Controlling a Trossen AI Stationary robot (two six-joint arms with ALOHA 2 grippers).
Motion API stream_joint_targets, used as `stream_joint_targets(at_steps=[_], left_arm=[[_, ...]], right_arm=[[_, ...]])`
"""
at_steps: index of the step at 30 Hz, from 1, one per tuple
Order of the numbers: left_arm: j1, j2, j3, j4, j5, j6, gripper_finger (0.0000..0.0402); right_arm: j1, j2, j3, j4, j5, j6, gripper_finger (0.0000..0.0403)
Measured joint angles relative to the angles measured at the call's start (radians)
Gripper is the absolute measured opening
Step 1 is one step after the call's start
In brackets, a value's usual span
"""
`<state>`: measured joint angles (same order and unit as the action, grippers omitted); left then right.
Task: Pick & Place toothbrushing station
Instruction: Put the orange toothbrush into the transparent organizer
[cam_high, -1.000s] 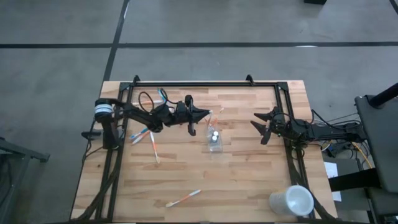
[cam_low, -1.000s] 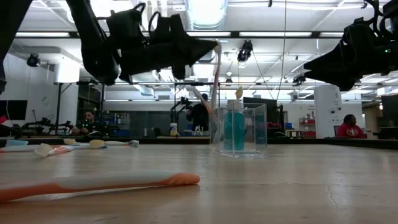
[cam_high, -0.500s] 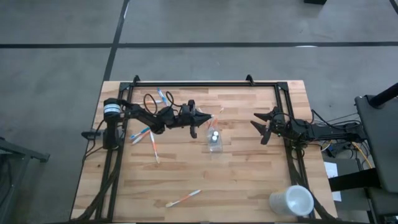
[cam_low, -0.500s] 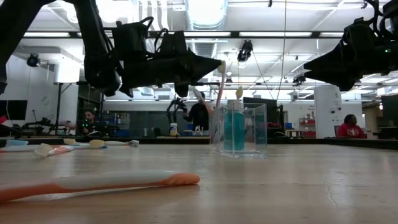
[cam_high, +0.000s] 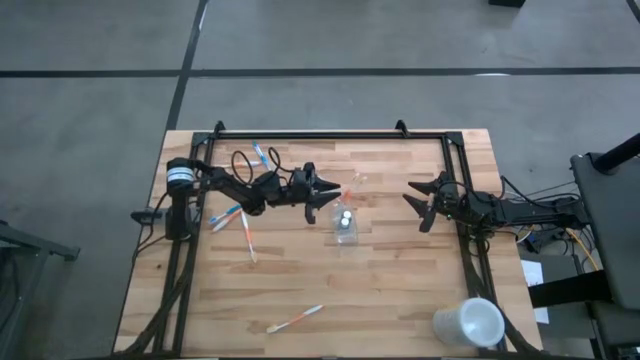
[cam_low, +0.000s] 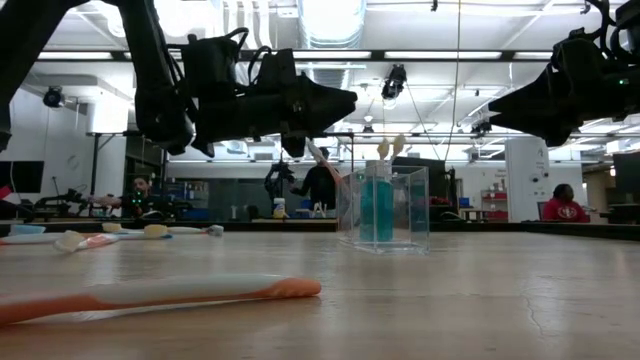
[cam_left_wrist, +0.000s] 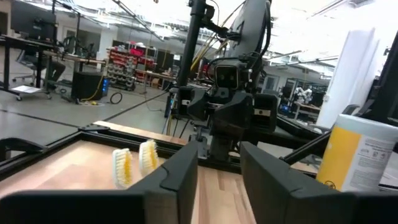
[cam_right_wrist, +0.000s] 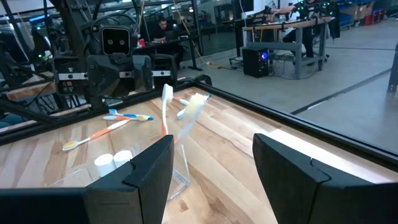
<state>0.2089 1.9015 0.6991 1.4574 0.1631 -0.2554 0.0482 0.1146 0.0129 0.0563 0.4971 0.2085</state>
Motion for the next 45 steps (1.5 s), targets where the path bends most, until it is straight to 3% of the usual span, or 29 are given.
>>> stream_joint_targets(at_steps=[6, 10, 12, 16, 21, 25, 28, 34, 40, 45], left_arm=[[0.000, -0.003, 0.001, 0.013, 0.005, -0.002, 0.0133], [0.011, -0.034, 0.023, 0.031, 0.069, -0.006, 0.0131], [0.021, -0.069, 0.038, -0.036, 0.118, -0.009, 0.0131], [0.032, -0.179, 0.092, -0.337, 0.179, 0.015, 0.0131], [0.031, -0.361, 0.213, -0.911, 0.188, 0.161, 0.0131], [0.023, -0.481, 0.308, -1.324, 0.136, 0.220, 0.0131], [0.020, -0.557, 0.340, -1.550, 0.067, 0.159, 0.0131], [0.013, -0.705, 0.310, -1.846, -0.078, -0.098, 0.0131], [-0.013, -0.824, 0.252, -2.075, -0.049, -0.190, 0.0131], [-0.033, -0.887, 0.171, -2.149, -0.006, -0.422, 0.0131]], right_arm=[[0.000, 0.000, 0.000, 0.000, 0.000, 0.000, 0.0215], [0.000, 0.000, 0.000, 0.000, 0.000, 0.000, 0.0215], [0.000, 0.000, 0.000, 0.000, 0.000, 0.000, 0.0215], [0.000, 0.000, 0.000, 0.000, 0.000, 0.000, 0.0215], [0.000, 0.000, 0.000, 0.000, 0.000, 0.000, 0.0215], [0.000, 0.000, 0.000, 0.000, 0.000, 0.000, 0.0215], [0.000, 0.000, 0.000, 0.000, 0.000, 0.000, 0.0215], [0.000, 0.000, 0.000, 0.000, 0.000, 0.000, 0.0215], [0.000, 0.000, 0.000, 0.000, 0.000, 0.000, 0.0215], [0.000, -0.001, 0.000, 0.000, 0.000, 0.000, 0.0215]])
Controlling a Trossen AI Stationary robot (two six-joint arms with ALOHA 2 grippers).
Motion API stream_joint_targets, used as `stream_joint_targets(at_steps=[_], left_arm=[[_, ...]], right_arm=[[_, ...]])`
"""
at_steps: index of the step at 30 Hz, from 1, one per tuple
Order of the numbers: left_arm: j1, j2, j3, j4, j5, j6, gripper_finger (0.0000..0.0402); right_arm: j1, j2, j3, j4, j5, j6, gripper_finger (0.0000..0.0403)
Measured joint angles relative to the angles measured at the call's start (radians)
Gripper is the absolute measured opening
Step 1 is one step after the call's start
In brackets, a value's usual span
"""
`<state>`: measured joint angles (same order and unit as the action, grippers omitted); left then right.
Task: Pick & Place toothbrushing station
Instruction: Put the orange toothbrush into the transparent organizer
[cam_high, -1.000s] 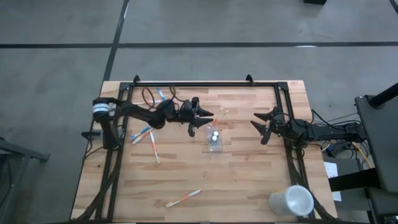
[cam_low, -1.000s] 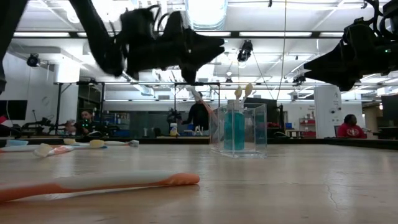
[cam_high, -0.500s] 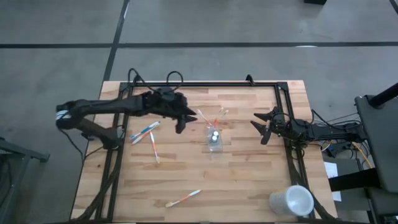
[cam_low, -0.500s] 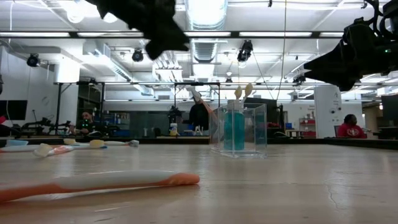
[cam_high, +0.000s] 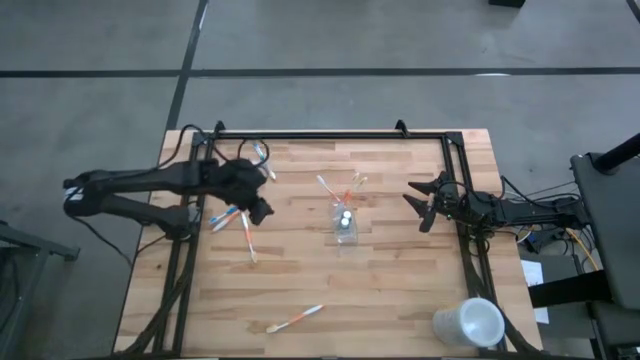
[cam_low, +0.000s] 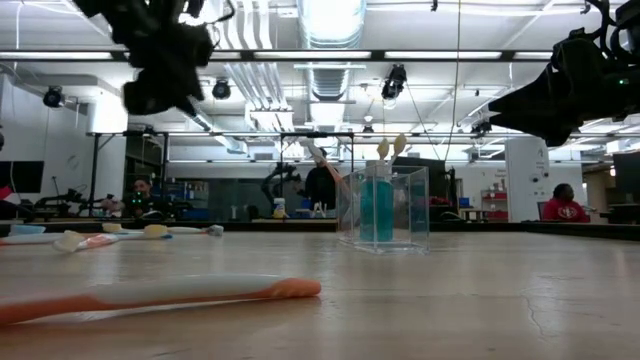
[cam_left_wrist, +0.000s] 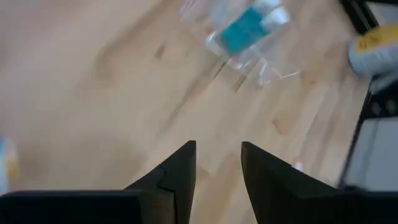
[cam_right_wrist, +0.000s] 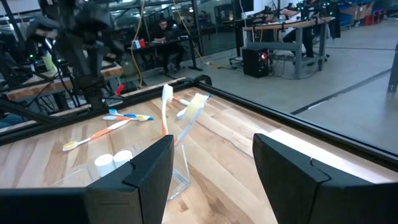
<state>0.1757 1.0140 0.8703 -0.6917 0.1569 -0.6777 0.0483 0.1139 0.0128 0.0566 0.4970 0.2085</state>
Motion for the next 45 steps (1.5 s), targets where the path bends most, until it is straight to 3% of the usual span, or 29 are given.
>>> stream_joint_targets(at_steps=[6, 10, 19, 23, 28, 45], left_arm=[[-0.017, -0.024, -0.093, -0.126, 0.059, -0.687, 0.0131], [-0.086, -0.023, -0.177, -0.086, 0.095, -0.902, 0.0131], [-0.256, 0.007, -0.407, 0.223, 0.067, -1.236, 0.0131], [-0.310, 0.012, -0.467, 0.330, 0.064, -1.330, 0.0131], [-0.350, 0.032, -0.474, 0.351, 0.028, -1.393, 0.0131], [-0.355, 0.157, -0.474, 0.399, 0.037, -1.391, 0.0130]], right_arm=[[0.000, 0.000, 0.000, 0.000, 0.000, 0.000, 0.0215], [0.000, 0.000, 0.000, 0.000, 0.000, 0.000, 0.0215], [0.000, 0.001, 0.000, 0.000, 0.000, 0.000, 0.0215], [0.000, 0.001, 0.000, 0.000, 0.000, 0.000, 0.0215], [0.000, 0.001, 0.000, 0.000, 0.000, 0.000, 0.0215], [0.000, 0.001, 0.000, 0.000, 0.000, 0.000, 0.0215]])
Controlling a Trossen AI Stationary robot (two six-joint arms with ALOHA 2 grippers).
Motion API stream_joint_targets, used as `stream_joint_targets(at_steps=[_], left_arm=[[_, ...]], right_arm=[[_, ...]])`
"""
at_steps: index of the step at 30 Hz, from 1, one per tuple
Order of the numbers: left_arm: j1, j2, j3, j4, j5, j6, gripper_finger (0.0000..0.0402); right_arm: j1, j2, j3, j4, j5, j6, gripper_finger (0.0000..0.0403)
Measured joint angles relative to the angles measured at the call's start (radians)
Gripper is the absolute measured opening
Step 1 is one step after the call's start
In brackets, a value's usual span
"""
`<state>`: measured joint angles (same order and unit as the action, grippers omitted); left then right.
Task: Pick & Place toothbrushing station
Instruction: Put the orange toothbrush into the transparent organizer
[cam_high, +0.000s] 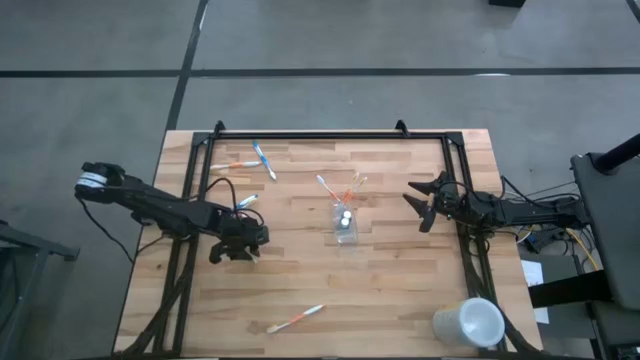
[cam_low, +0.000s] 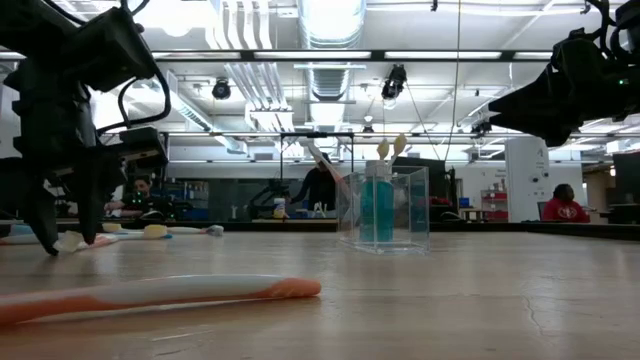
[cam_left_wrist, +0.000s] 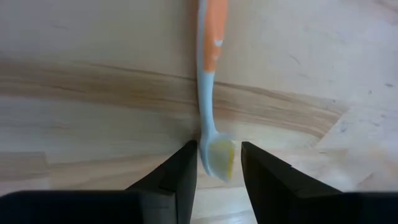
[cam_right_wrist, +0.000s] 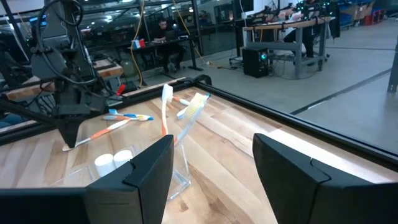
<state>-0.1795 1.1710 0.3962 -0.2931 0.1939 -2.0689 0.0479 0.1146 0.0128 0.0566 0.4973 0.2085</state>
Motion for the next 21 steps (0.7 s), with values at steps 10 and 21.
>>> stream_joint_targets(at_steps=[10, 21], left_arm=[[0.000, 0.050, 0.002, 0.037, 0.008, 0.026, 0.0103], [0.000, 0.064, 0.000, 0.050, 0.006, 0.044, 0.0037]], right_arm=[[0.000, 0.000, 0.000, 0.000, 0.000, 0.000, 0.0215], [0.000, 0.000, 0.000, 0.000, 0.000, 0.000, 0.0215]])
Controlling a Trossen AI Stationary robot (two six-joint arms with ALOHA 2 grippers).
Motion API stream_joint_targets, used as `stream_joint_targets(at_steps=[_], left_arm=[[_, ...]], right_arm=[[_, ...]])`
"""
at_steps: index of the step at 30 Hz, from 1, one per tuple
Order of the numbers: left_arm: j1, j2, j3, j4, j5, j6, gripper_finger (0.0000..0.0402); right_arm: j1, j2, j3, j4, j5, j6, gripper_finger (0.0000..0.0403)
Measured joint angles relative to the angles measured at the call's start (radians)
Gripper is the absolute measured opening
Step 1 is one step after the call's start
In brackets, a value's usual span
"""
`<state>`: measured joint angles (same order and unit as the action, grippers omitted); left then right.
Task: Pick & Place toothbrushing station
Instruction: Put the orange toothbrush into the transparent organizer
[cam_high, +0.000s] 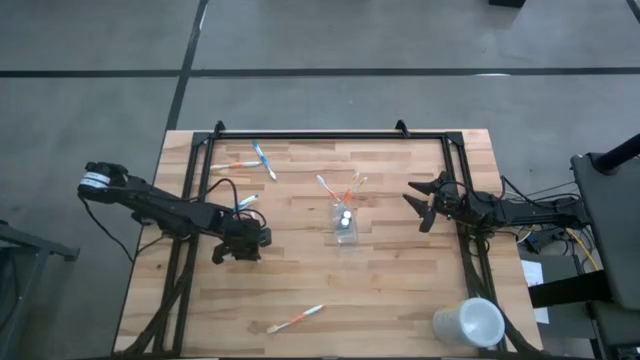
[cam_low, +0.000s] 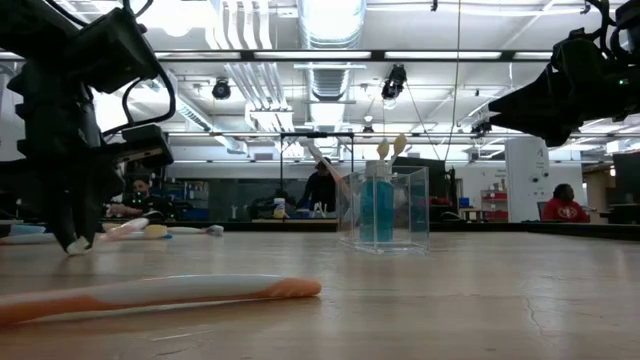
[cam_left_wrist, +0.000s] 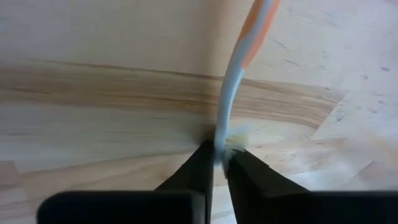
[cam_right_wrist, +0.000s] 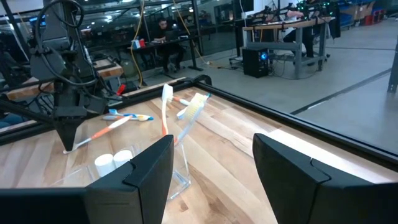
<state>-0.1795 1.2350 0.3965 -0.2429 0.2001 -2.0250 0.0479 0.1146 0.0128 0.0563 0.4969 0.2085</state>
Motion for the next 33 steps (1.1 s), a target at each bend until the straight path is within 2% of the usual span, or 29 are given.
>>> stream_joint_targets(at_steps=[5, 13, 20, 23, 26, 30, 33], left_arm=[[0.000, 0.000, 0.000, 0.015, -0.006, 0.028, 0.0025], [0.001, -0.014, 0.000, 0.089, -0.095, 0.151, 0.0025], [0.017, -0.065, 0.009, 0.255, -0.117, 0.177, 0.0025], [0.025, -0.101, 0.009, 0.340, -0.201, 0.298, 0.0025], [0.026, -0.130, 0.009, 0.393, -0.296, 0.510, 0.0025], [0.026, -0.151, 0.010, 0.453, -0.373, 0.750, 0.0025], [0.028, -0.153, 0.010, 0.460, -0.378, 0.795, 0.0025]], right_arm=[[0.000, 0.000, 0.000, 0.000, 0.000, 0.000, 0.0215], [0.000, 0.000, 0.000, 0.000, 0.000, 0.000, 0.0215], [0.000, 0.000, 0.000, 0.000, 0.000, 0.000, 0.0215], [0.000, 0.000, 0.000, 0.000, 0.000, 0.000, 0.0215], [0.000, 0.000, 0.000, 0.000, 0.000, 0.000, 0.0215], [0.000, 0.000, 0.000, 0.000, 0.000, 0.000, 0.0215], [0.000, 0.002, 0.000, 0.001, 0.000, 0.000, 0.0215]])
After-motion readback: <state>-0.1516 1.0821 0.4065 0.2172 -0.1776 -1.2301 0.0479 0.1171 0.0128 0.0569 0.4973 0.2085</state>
